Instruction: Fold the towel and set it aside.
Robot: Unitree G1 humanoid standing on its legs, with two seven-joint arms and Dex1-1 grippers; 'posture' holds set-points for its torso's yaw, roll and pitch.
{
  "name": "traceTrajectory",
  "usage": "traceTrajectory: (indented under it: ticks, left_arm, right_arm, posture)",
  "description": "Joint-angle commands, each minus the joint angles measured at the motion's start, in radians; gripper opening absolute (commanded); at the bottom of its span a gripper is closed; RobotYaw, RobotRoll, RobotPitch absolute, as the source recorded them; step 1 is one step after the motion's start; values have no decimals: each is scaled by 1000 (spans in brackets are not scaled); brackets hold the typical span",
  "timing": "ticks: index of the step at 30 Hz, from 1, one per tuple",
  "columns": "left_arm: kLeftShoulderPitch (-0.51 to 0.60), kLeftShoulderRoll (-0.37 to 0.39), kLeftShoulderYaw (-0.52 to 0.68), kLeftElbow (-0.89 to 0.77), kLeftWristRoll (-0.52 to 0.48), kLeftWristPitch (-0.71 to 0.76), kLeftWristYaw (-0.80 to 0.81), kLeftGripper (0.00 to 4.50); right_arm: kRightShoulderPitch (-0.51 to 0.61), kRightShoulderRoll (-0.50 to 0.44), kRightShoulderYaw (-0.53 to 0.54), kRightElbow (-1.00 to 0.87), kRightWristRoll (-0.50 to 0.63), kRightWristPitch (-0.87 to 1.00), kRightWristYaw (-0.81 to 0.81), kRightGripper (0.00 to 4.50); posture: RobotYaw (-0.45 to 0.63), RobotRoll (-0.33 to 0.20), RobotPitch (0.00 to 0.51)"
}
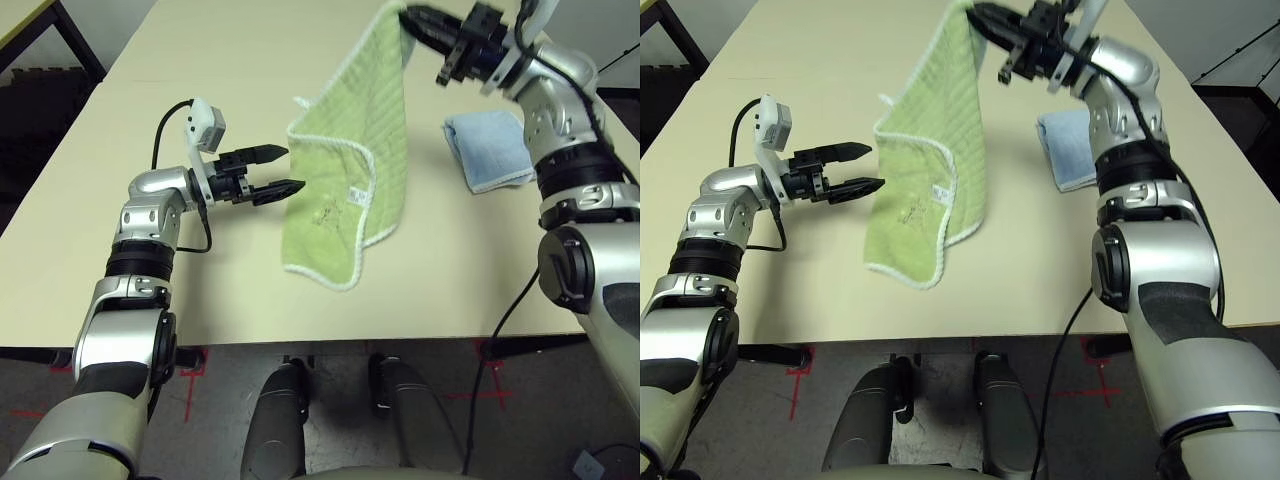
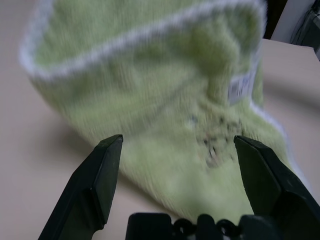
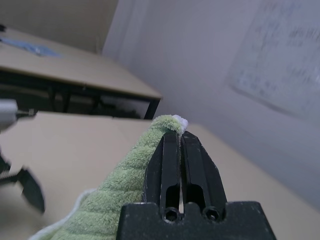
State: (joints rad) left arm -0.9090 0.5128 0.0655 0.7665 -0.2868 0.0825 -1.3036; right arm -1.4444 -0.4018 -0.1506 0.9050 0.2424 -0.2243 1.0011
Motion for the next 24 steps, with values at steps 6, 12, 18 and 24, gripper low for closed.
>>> traceTrajectory:
  ticks: [6, 12, 18, 24]
  left_arm:
    - [-55, -47, 45, 20, -38, 29, 68, 4500]
    - [-131, -70, 130, 36, -98, 112, 173, 4500]
    - [-158, -58, 128, 68, -76, 97, 191, 4500]
    - [-177, -10, 87, 85, -52, 156, 133, 4500]
  right_arm:
    - [-96, -15, -65, 2, 73, -44, 1, 75]
    - [-55, -1, -41, -23, 74, -37, 58, 75]
    - [-33, -3, -22, -26, 58, -66, 83, 75]
    - [-40, -23, -13, -4, 38, -123, 81, 75]
  posture:
    - [23, 0, 172]
    - [37, 0, 167]
    - [45, 0, 160]
    - [49, 0, 153]
